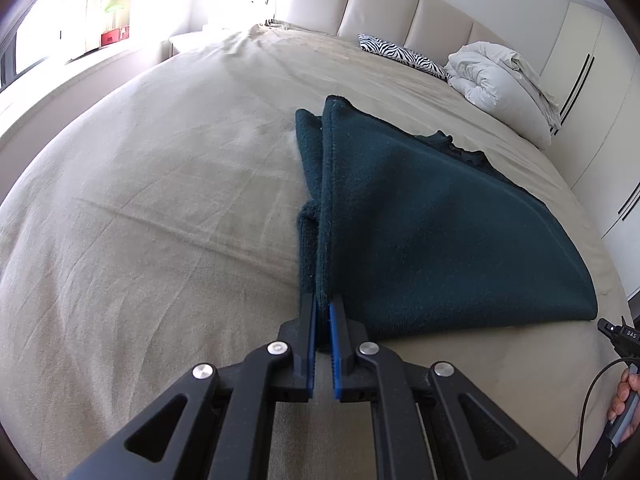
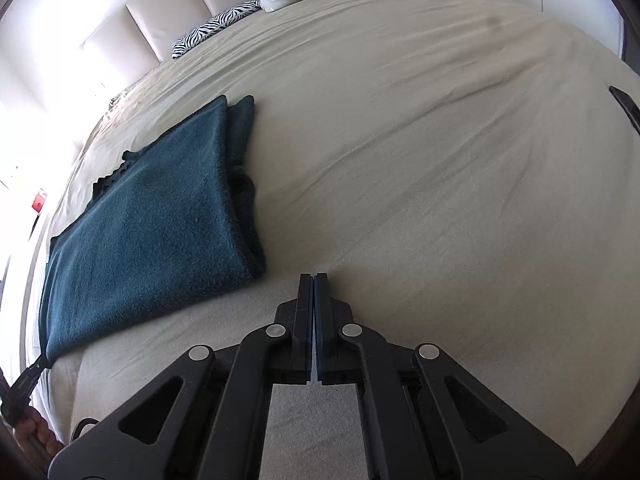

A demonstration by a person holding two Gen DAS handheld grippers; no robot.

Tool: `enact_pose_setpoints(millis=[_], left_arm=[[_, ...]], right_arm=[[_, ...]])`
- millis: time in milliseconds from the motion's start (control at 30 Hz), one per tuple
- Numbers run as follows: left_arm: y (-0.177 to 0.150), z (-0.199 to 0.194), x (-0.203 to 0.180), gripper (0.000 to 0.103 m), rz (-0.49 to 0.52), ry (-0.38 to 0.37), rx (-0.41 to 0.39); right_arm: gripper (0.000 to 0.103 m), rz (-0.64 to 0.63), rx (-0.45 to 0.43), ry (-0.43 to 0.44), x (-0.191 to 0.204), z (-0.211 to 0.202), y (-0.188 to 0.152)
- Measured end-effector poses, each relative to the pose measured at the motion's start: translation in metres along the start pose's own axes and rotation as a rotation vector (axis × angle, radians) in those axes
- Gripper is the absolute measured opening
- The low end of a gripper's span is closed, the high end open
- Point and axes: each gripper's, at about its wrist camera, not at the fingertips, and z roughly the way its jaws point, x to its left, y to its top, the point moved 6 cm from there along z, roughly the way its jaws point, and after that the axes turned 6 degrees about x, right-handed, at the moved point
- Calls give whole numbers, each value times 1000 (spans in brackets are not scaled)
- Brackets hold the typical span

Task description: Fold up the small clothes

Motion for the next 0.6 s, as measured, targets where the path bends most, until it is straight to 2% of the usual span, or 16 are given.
enact_pose_setpoints(millis=[100,133,167,200,233,267,333,400,433,467,533,567,600], left_arm=[[3,-8,5,17,-39,-12,-16],[5,-10,6,20,-42,-11,-22],[7,-11,6,21,-42,-10,-27],[9,-12,5,21,-41,-14,-30],[11,-12,4,21,-39,-14,-32],[12,-12,3,21,-36,-12,-32],[14,-7,0,21,-26,-9,-24],[13,2,-2,21,-14,11,-2],[13,5,-2,21,-15,15,4],[13,6,-2,21,-17,17,4],[14,6,-2,21,-20,13,2],[15,7,-2,21,-19,14,4],[15,7,-2,21,-18,15,5]], right_arm=[[4,-2,-64,62,9,-21,10],[12,-1,-81,74,12,-27,13],[29,-9,-99,71,16,-31,17],[42,-18,-115,59,19,-34,22],[65,-20,-136,58,23,-36,26],[70,-17,-157,70,27,-37,29],[70,-42,-150,88,38,-33,37],[66,-109,-134,68,50,-22,42],[57,-139,-100,39,55,-12,41],[32,-159,-56,27,59,-1,41],[11,-170,10,-4,60,16,39],[6,-166,1,-19,58,16,38],[6,-164,-6,-19,58,16,37]])
